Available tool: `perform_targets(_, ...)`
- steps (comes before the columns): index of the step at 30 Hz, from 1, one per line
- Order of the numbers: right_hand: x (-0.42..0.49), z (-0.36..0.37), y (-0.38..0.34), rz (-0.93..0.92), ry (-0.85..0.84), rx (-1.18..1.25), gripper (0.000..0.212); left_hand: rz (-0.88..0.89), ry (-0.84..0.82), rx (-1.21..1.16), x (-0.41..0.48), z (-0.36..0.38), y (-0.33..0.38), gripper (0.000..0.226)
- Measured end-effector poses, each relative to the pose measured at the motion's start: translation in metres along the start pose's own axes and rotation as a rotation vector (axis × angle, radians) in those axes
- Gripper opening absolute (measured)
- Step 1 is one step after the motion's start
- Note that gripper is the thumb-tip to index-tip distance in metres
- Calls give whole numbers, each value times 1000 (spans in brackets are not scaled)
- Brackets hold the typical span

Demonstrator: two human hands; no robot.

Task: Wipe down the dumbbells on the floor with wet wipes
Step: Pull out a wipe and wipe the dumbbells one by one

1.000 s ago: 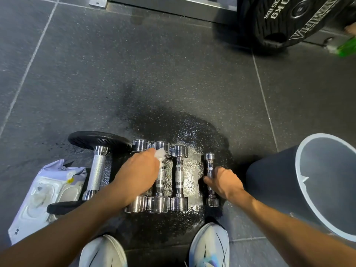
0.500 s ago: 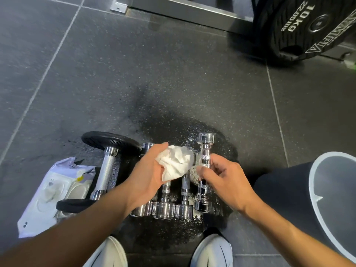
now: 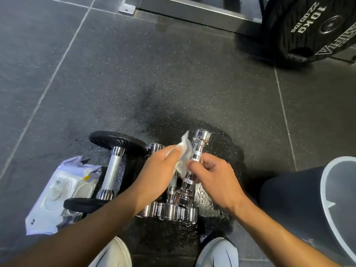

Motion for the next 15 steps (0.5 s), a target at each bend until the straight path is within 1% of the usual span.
perform_targets(2, 4, 4, 0, 23, -8, 22, 49, -63, -47, -285, -6, 12, -9, 31)
perform_targets(4, 8, 6, -1, 48, -6, -4, 51, -133, -30, -515, -9, 17, -20, 29)
perform_targets(5, 10, 7, 0, 60, -5, -25, 49, -134, -20, -590, -10, 17, -21, 31)
perform_targets(7, 12, 10, 4, 97, -7, -41, 42, -91, -10, -654, -10, 13, -17, 39)
perform_targets(9, 14, 11, 9, 139, -8, -31, 38, -14, 8, -639, -11, 2, -12, 43)
perform_targets(10, 15, 11, 12, 158, -8, -21, 38, 39, 27, -581, -12, -4, -9, 41)
perform_targets(13, 14, 10, 22, 203, 12, 22, 38, 247, 82, -162, -16, -17, 5, 40)
perform_targets(14, 13, 8, 23, 205, 22, 44, 37, 263, 103, -83, -15, -20, 4, 40)
perform_targets(15, 12, 6, 23, 196, 33, 66, 37, 249, 114, -106, -14, -22, 3, 38)
Point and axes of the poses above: each hand's wrist, its own x-axis towards the middle knuckle, its own z-axis out of the palm, y = z × x, the point moved 9 cm from there along x, towards the middle knuckle, and after that the axes turned 14 degrees about x, right-handed, at the moved point
